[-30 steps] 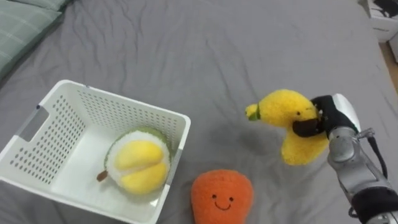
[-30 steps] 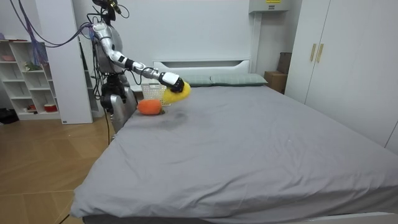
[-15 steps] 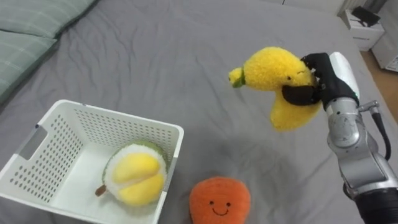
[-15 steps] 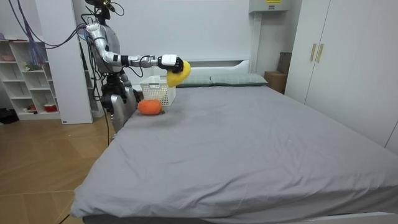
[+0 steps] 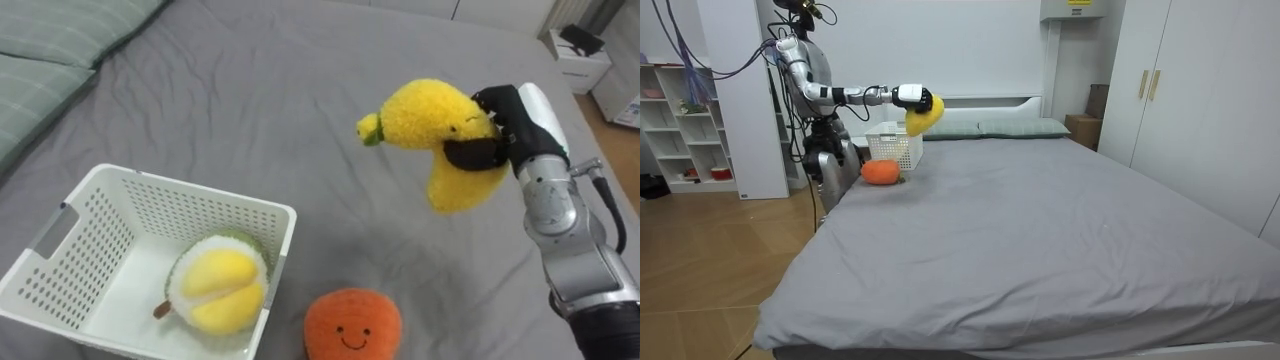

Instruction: Collect toys from the bed

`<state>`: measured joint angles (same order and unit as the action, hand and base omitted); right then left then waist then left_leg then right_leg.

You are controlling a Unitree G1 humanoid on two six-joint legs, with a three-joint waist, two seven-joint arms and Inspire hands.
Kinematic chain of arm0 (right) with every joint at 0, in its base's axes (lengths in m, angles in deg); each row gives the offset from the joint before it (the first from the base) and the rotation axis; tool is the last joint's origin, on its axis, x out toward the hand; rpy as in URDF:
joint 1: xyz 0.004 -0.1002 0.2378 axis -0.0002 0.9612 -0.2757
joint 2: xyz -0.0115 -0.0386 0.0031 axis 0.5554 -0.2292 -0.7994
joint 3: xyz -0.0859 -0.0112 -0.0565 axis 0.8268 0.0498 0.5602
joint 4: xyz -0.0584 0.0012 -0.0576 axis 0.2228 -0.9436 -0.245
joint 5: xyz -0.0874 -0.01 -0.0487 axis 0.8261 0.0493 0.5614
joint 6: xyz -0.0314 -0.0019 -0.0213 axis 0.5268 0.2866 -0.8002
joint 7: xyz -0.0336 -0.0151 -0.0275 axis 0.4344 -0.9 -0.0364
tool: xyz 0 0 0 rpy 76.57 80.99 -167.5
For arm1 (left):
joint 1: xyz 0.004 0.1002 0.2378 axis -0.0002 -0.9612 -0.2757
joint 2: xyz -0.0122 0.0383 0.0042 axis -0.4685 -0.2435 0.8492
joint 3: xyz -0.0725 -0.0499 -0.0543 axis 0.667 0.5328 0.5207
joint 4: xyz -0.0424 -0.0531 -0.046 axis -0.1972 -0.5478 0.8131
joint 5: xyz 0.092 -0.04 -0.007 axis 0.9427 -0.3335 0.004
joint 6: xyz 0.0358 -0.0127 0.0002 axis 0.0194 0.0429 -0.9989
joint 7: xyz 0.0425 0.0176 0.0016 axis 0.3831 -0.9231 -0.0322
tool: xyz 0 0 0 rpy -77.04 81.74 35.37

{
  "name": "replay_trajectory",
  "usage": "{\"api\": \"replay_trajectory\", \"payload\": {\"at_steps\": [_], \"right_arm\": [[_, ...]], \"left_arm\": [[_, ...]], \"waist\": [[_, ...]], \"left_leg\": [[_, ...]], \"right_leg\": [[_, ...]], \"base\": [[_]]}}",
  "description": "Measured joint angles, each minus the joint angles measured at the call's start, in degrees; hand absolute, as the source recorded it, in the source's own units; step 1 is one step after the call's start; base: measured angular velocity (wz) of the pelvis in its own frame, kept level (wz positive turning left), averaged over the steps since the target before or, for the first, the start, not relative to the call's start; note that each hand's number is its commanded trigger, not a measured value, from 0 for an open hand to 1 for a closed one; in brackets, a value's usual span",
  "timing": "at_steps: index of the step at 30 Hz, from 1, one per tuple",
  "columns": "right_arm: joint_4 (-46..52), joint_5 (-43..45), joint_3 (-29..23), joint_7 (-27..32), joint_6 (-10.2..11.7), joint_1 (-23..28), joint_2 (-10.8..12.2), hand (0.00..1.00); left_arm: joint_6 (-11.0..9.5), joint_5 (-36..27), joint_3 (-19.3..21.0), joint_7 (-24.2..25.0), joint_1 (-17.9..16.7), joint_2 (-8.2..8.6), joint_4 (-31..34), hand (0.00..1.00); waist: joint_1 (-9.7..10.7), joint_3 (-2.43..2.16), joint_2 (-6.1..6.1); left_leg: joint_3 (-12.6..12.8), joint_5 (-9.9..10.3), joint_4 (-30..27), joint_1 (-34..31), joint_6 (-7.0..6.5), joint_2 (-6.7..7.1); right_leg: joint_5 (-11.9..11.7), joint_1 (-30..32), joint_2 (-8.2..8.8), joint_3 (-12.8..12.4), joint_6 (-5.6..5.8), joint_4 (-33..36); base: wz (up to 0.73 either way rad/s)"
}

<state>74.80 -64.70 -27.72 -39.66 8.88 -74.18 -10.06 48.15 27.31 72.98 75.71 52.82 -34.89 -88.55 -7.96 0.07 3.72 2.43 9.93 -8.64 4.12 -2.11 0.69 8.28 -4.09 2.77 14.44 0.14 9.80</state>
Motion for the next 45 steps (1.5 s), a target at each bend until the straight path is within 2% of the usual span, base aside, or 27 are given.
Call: {"api": "replay_trajectory", "payload": {"at_steps": [4, 11, 13, 17, 19, 21, 24, 26, 30, 32, 34, 37, 38, 39, 40, 41, 42, 45], "right_arm": [[6.4, 1.0, 1.0, 0.0, -0.6, 1.3, 0.2, 1.00], [11.8, 2.7, 3.3, -1.3, -0.7, 1.3, 0.5, 1.00], [13.7, 3.0, 4.6, -2.0, -1.8, 1.3, 1.8, 1.00], [15.5, 3.4, 7.8, -3.3, -2.3, 1.3, 2.7, 1.00], [15.9, 3.4, 8.0, -4.2, -2.6, 1.2, 3.9, 1.00], [15.9, 3.7, 9.2, -4.8, -3.3, 1.2, 5.2, 1.00], [15.9, 3.8, 11.5, -6.3, -3.4, 1.1, 5.3, 1.00], [15.9, 3.8, 12.3, -7.2, -3.4, 1.0, 6.0, 1.00], [15.9, 5.8, 13.7, -8.6, -4.5, 0.8, 9.2, 1.00], [15.9, 5.9, 14.9, -9.1, -4.5, 0.6, 9.4, 1.00], [15.9, 7.1, 15.7, -10.1, -4.9, 0.6, 11.2, 1.00], [15.8, 7.3, 17.1, -11.3, -5.4, 0.6, 11.7, 1.00], [15.8, 7.5, 17.4, -11.4, -5.6, 0.6, 11.7, 0.81], [15.9, 8.4, 18.1, -11.8, -5.7, 0.6, 12.0, 0.70], [15.9, 9.0, 19.1, -12.0, -5.7, 0.6, 12.5, 0.53], [15.9, 9.0, 19.4, -12.3, -5.7, 0.6, 12.6, 0.33], [15.9, 9.0, 20.0, -12.6, -5.7, 0.6, 12.8, 0.00], [15.7, 9.0, 21.4, -13.3, -5.8, 0.6, 13.4, 0.00]], "left_arm": [[0.2, 2.2, 0.0, 0.0, 0.2, 0.02, 0.1, 0.00], [0.2, 3.2, 0.0, -0.2, 0.7, 0.04, -0.3, 0.00], [0.3, 3.5, 0.0, -0.4, 0.7, 0.02, -0.4, 0.00], [0.9, 5.3, 0.0, -1.1, 0.6, 0.15, -0.3, 0.00], [1.0, 6.5, -0.1, -1.3, 0.7, 0.17, -0.1, 0.00], [1.4, 8.4, -0.1, -1.3, 0.7, 0.22, 0.2, 0.00], [1.7, 10.3, -0.2, -1.5, 0.7, 0.22, 0.3, 0.00], [2.2, 10.3, -0.1, -1.7, 0.7, 0.21, 0.3, 0.00], [2.7, 10.3, -0.2, -1.7, 0.7, 0.41, 0.8, 0.00], [2.8, 10.8, -0.2, -1.7, 1.1, 0.46, 1.2, 0.00], [2.9, 10.9, -0.2, -2.1, 1.3, 0.91, 2.0, 0.00], [3.2, 10.9, -0.2, -2.2, 2.2, 1.90, 2.1, 0.00], [3.2, 10.9, -0.2, -2.2, 2.4, 1.97, 2.1, 0.00], [3.2, 11.4, -0.1, -2.3, 2.6, 2.05, 2.2, 0.00], [3.2, 11.7, -0.1, -2.5, 2.8, 2.07, 2.2, 0.00], [3.2, 11.7, -0.1, -2.5, 2.8, 2.09, 2.2, 0.00], [3.4, 11.7, -0.1, -2.6, 2.9, 2.16, 2.2, 0.00], [3.8, 11.8, -0.1, -2.8, 3.3, 2.42, 2.2, 0.00]], "waist": [[-0.2, 0.04, 0.05], [-1.3, 0.09, 0.36], [-1.9, 0.10, 0.34], [-3.2, 0.12, 0.45], [-3.8, 0.18, 0.57], [-5.3, 0.18, 0.56], [-6.7, 0.20, 0.54], [-7.0, 0.20, 0.62], [-8.8, 0.25, 0.71], [-9.7, 0.38, 0.99], [-10.2, 0.54, 1.17], [-11.2, 0.62, 1.20], [-11.4, 0.62, 1.23], [-12.2, 0.58, 1.36], [-12.8, 0.63, 1.27], [-12.9, 0.58, 1.35], [-13.1, 0.58, 1.35], [-13.4, 0.68, 1.49]], "left_leg": [[-0.2, 0.0, 0.0, -0.6, 0.00, 0.05], [-1.1, 0.0, -0.2, -0.8, 0.00, 0.14], [-1.2, 0.0, -0.1, -0.8, 0.01, 0.11], [-1.6, 0.0, -0.1, -1.1, -0.01, 0.15], [-2.3, 0.0, -0.5, -1.7, 0.00, 0.25], [-2.7, 0.0, -0.8, -1.8, 0.01, 0.26], [-3.2, 0.0, -1.1, -2.1, 0.01, 0.31], [-4.0, 0.0, -1.2, -2.5, 0.03, 0.44], [-4.3, 0.0, -1.3, -2.9, 0.02, 0.56], [-4.4, 0.0, -1.3, -3.0, 0.02, 0.61], [-4.8, 0.0, -1.6, -3.4, -0.01, 0.73], [-5.6, -0.1, -1.7, -3.8, -0.14, 1.07], [-5.7, -0.1, -1.7, -3.9, -0.16, 1.09], [-5.8, -0.1, -1.7, -3.9, -0.17, 1.08], [-5.8, -0.1, -1.7, -3.9, -0.17, 1.08], [-5.9, -0.1, -1.8, -3.9, -0.17, 1.08], [-6.0, -0.1, -1.8, -3.9, -0.16, 1.10], [-6.8, -0.1, -2.1, -4.7, -0.15, 1.26]], "right_leg": [[0.0, 0.3, 0.02, 0.5, 0.05, 0.0], [0.1, 0.1, 0.09, 1.8, 0.13, 0.0], [0.1, 0.1, 0.09, 2.0, 0.13, 0.0], [0.1, 0.1, 0.13, 2.2, 0.14, 0.0], [0.1, 0.1, 0.21, 2.9, 0.14, 0.0], [0.1, 0.2, 0.19, 3.1, 0.14, 0.0], [0.1, 0.1, 0.25, 3.9, 0.13, 0.0], [0.1, 0.1, 0.35, 4.5, 0.14, -0.1], [0.1, 0.1, 0.43, 4.9, 0.16, -0.1], [0.1, 0.2, 0.48, 5.0, 0.20, -0.1], [0.2, 0.3, 0.59, 5.3, 0.22, -0.1], [0.2, 0.3, 0.86, 6.1, 0.33, -0.1], [0.2, 0.3, 0.88, 6.2, 0.33, -0.1], [0.2, 0.4, 0.87, 6.2, 0.34, -0.2], [0.2, 0.3, 0.85, 6.3, 0.34, -0.2], [0.2, 0.3, 0.85, 6.3, 0.34, -0.3], [0.2, 0.3, 0.87, 6.5, 0.34, -0.3], [0.2, 0.5, 0.99, 7.5, 0.34, -0.3]], "base": [[0.03], [0.06], [0.04], [0.05], [0.15], [0.07], [0.13], [0.18], [0.03], [0.02], [0.09], [0.12], [0.11], [0.05], [0.00], [0.04], [0.08], [0.14]]}}
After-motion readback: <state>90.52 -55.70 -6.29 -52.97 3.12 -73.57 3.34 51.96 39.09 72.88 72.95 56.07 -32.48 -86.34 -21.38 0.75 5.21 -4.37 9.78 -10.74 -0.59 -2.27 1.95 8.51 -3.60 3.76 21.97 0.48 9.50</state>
